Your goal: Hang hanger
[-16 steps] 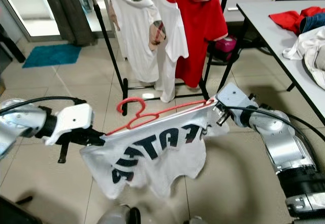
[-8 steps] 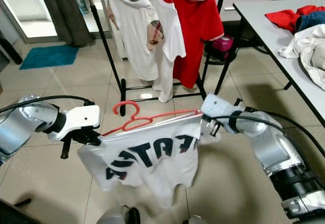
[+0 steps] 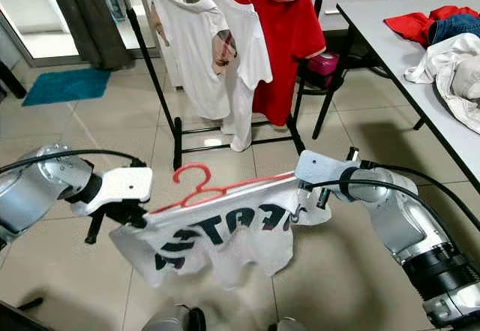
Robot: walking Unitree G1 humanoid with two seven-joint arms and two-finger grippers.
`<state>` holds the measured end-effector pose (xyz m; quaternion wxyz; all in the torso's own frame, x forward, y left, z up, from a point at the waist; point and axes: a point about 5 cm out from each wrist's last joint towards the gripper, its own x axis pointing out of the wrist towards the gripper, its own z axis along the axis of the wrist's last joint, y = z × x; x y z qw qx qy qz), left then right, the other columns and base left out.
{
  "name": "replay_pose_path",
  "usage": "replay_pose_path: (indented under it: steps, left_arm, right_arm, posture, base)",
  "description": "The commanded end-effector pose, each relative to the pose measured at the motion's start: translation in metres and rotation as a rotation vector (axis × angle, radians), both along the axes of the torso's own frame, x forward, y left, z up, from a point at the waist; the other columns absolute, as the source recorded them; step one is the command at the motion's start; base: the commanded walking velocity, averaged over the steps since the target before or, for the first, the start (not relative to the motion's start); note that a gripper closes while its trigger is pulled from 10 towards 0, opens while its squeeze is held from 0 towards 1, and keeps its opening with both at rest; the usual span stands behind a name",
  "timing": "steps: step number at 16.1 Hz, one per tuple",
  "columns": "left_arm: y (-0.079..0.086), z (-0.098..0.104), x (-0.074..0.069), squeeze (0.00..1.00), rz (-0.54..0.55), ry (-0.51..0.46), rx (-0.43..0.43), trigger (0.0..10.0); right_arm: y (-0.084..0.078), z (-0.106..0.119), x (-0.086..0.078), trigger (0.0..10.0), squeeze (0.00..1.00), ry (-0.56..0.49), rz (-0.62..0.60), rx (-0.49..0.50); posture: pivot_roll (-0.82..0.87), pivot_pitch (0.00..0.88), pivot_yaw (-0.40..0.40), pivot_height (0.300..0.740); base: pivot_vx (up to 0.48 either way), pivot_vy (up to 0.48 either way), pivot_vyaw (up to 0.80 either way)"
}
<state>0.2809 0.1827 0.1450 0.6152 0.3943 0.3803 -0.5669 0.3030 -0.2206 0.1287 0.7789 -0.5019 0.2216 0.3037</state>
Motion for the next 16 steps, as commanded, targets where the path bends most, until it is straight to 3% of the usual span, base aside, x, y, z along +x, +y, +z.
replay_pose_path:
  steps: [1, 4, 7, 9, 12, 14, 15, 16]
  left_arm:
    - [0.043, -0.012, -0.006, 0.0, 0.116, 0.072, 0.199, 0.0]
    - [0.044, -0.015, -0.005, 0.0, 0.131, 0.065, 0.213, 0.0]
    - [0.028, -0.015, 0.01, 0.0, 0.136, -0.028, 0.17, 0.0]
    - [0.024, -0.018, 0.008, 0.0, 0.106, -0.003, 0.19, 0.0]
    - [0.011, -0.02, 0.017, 0.0, 0.103, -0.065, 0.141, 0.0]
    - [-0.001, -0.014, 0.028, 0.0, 0.098, -0.136, 0.069, 0.0]
    - [-0.005, -0.012, 0.029, 0.0, 0.076, -0.147, 0.051, 0.0]
    - [-0.008, -0.013, 0.029, 0.0, 0.07, -0.145, 0.042, 0.0]
  right_arm:
    - [-0.043, 0.015, 0.003, 0.0, 0.0, -0.036, -0.155, -0.124]
    - [-0.038, 0.016, 0.002, 0.0, 0.0, -0.018, -0.137, -0.102]
    - [-0.001, 0.016, -0.004, 0.0, 0.0, 0.008, -0.061, 0.063]
    - [0.005, 0.017, -0.006, 0.0, 0.0, 0.012, -0.038, 0.064]
    - [0.022, 0.022, -0.011, 0.0, 0.0, 0.012, 0.0, 0.127]
    - [0.041, 0.019, -0.018, 0.0, 0.0, 0.053, 0.011, 0.252]
    - [0.051, 0.017, -0.021, 1.5, 0.0, 0.072, 0.013, 0.311]
    - [0.06, 0.016, -0.025, 10.0, 0.0, 0.103, 0.031, 0.347]
  posture:
    - [-0.02, 0.066, 0.081, 0.74]
    - [-0.02, 0.064, 0.078, 0.74]
    - [-0.02, 0.059, 0.071, 0.74]
    - [-0.03, 0.056, 0.073, 0.74]
    - [-0.03, 0.052, 0.074, 0.74]
    - [-0.03, 0.05, 0.071, 0.74]
    - [-0.03, 0.05, 0.07, 0.74]
    - [-0.03, 0.05, 0.068, 0.74]
  base:
    - [0.0, 0.0, 0.0]
    - [0.0, 0.0, 0.0]
    - [0.0, 0.0, 0.0]
    - [0.0, 0.0, 0.0]
    - [0.0, 0.0, 0.0]
    - [0.0, 0.0, 0.0]
    - [0.0, 0.0, 0.0]
    - [0.0, 0.0, 0.0]
